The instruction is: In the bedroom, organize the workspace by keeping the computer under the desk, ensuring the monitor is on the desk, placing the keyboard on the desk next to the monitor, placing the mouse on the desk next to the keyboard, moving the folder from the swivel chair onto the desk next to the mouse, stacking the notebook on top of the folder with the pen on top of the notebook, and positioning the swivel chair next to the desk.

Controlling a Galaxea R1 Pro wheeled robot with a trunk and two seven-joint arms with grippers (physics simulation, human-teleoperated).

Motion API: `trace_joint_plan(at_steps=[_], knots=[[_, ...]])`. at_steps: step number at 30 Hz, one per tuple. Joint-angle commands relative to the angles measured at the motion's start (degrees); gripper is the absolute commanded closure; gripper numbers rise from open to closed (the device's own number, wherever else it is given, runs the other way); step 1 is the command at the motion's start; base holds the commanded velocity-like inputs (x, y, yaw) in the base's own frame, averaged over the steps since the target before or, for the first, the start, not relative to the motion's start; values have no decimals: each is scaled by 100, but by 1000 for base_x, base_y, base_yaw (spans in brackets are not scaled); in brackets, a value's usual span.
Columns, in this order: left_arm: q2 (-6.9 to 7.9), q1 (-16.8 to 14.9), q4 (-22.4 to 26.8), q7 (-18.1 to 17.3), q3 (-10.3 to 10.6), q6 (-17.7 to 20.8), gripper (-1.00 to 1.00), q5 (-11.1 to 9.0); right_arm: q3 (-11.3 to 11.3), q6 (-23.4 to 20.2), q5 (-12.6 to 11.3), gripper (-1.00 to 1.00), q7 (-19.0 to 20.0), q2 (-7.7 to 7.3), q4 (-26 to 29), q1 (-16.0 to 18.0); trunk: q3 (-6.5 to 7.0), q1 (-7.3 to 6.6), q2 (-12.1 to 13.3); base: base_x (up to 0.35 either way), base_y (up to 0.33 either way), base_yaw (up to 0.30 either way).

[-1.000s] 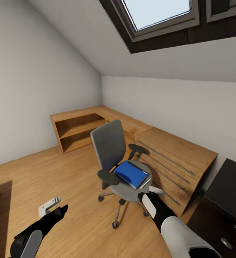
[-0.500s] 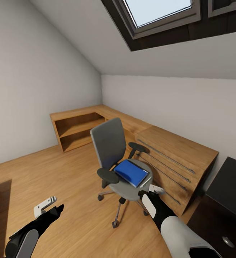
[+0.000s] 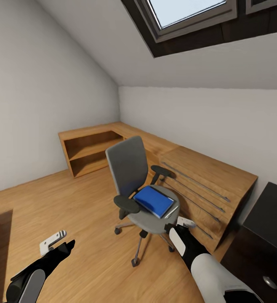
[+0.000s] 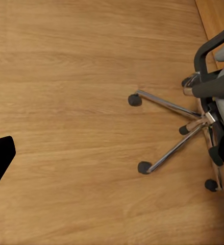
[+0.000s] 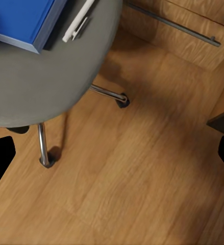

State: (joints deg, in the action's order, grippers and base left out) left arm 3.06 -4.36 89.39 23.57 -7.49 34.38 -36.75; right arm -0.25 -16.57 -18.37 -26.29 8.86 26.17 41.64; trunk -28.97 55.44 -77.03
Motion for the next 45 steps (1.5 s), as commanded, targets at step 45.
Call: trace_joint_plan(at_steps=[45], knots=[[-10, -4, -9, 60, -24, -2, -100, -52, -8, 234, -27, -100, -10, -473, 9, 2, -761, 923, -1690, 0, 0, 0]])
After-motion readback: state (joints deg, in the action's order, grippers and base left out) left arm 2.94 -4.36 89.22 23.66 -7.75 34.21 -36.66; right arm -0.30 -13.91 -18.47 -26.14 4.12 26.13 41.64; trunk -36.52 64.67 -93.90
